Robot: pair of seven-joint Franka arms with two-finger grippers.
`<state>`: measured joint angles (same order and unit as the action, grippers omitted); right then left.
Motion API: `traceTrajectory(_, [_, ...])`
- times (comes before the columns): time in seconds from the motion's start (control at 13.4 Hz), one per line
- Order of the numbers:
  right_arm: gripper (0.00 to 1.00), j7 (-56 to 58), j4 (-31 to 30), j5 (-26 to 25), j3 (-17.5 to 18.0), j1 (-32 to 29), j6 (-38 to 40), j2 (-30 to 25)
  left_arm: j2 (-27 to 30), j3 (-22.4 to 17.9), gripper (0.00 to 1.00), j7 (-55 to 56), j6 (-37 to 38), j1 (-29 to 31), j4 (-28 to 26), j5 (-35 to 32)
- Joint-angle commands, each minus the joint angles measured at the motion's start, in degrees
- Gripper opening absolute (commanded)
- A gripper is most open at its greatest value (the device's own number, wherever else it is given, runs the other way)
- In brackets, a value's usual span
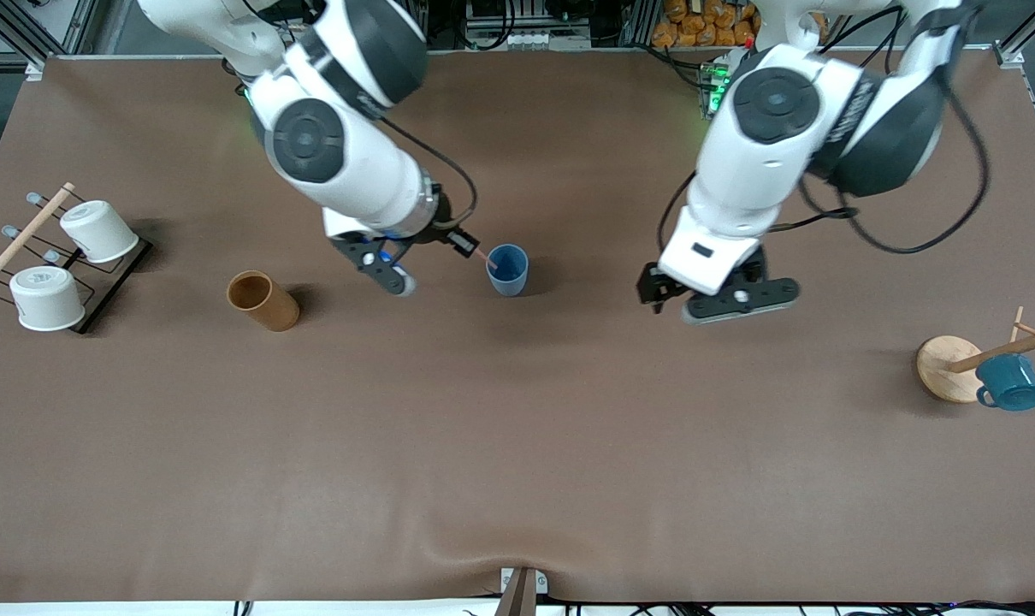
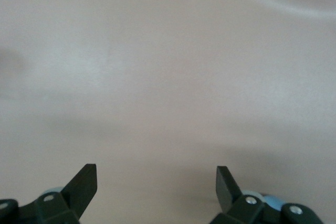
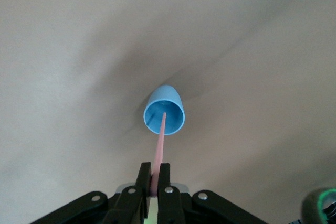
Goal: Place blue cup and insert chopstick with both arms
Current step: 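Insert the chopstick into the blue cup and open the right gripper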
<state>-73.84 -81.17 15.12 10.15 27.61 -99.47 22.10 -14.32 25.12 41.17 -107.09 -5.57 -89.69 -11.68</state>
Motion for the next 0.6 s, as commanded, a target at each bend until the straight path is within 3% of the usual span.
traceTrajectory(0.0, [0.0,-2.89,-3.1,0.53,-0.31,2.44,-3.61,-0.13,5.7,-0.94,1.0,-8.19,5.21,3.72,-0.66,3.68])
traceTrajectory(0.22, [0.0,-2.89,-4.79,0.43,-0.31,3.15,-6.52,1.36,9.56,-8.21,1.0,-18.63,9.7,3.99,-0.57,8.06])
traceTrajectory(0.3, [0.45,-3.15,-4.79,0.43,-0.39,3.07,-6.62,2.06,10.7,-11.03,1.0,-22.85,11.28,3.9,-0.57,9.91])
traceTrajectory(0.37, [0.99,-3.68,-4.7,0.43,-0.4,2.81,-6.62,2.42,11.32,-13.67,1.0,-26.72,12.16,3.99,-0.57,11.06])
traceTrajectory(0.52, [1.0,-3.86,-4.0,0.26,-0.66,1.93,-6.18,2.33,12.64,-17.46,1.0,-32.44,14.88,3.99,-0.57,11.16])
